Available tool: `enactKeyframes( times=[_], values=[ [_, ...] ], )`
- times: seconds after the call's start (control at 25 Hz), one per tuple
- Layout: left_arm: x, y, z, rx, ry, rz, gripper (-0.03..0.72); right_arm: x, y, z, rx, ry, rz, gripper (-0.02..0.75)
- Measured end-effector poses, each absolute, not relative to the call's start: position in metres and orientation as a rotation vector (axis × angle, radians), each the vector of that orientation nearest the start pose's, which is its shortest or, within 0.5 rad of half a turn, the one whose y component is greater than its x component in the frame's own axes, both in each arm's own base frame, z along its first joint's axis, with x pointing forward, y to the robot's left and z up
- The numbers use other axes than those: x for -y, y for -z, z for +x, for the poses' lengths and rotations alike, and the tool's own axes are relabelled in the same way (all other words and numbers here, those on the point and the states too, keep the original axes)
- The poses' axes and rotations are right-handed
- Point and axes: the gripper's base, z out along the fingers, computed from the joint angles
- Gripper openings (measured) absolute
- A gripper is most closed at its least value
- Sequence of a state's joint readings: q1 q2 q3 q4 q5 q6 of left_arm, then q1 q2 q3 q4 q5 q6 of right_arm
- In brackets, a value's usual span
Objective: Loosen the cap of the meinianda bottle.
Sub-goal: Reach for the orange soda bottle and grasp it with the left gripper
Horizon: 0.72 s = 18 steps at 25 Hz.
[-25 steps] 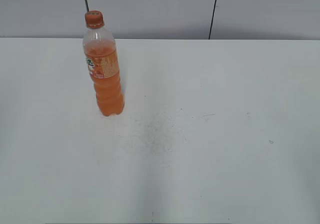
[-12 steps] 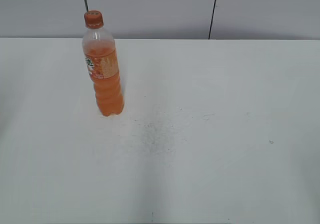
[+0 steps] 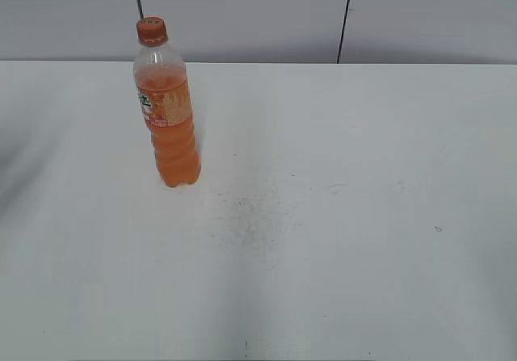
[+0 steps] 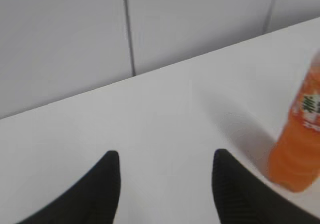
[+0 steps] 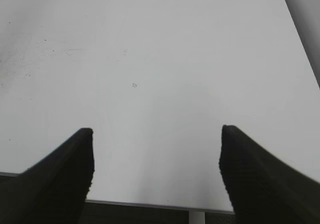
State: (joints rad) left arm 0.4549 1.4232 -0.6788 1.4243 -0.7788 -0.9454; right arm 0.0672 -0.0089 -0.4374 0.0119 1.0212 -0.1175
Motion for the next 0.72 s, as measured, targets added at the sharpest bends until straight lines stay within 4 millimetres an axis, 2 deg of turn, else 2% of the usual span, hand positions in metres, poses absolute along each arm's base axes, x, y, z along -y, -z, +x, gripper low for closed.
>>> enactKeyframes(
  times=[0.08,0.2,0.4,0.6,0.72],
  values=[
    [-0.065,-0.229,0.274,-1.873,0.325,0.505,0.373,-0.001,-0.263,0.002,-2.050,0.017,-0.190,0.588],
    [-0.067,-0.199,0.287,-1.861,0.452,0.678,0.378,-0.001,-0.263,0.002,-2.050,0.017,-0.190,0.588],
    [-0.058,-0.156,0.299,-1.823,0.689,0.797,0.475,-0.001,-0.263,0.002,-2.050,0.017,-0.190,0.588],
    [-0.023,-0.122,0.315,-1.741,0.719,0.900,0.525,-0.001,-0.263,0.002,-2.050,0.017,-0.190,0.588],
    [0.001,-0.111,0.329,-1.719,0.724,0.818,0.532,-0.001,-0.263,0.002,-2.050,0.017,-0.190,0.588]
  ],
)
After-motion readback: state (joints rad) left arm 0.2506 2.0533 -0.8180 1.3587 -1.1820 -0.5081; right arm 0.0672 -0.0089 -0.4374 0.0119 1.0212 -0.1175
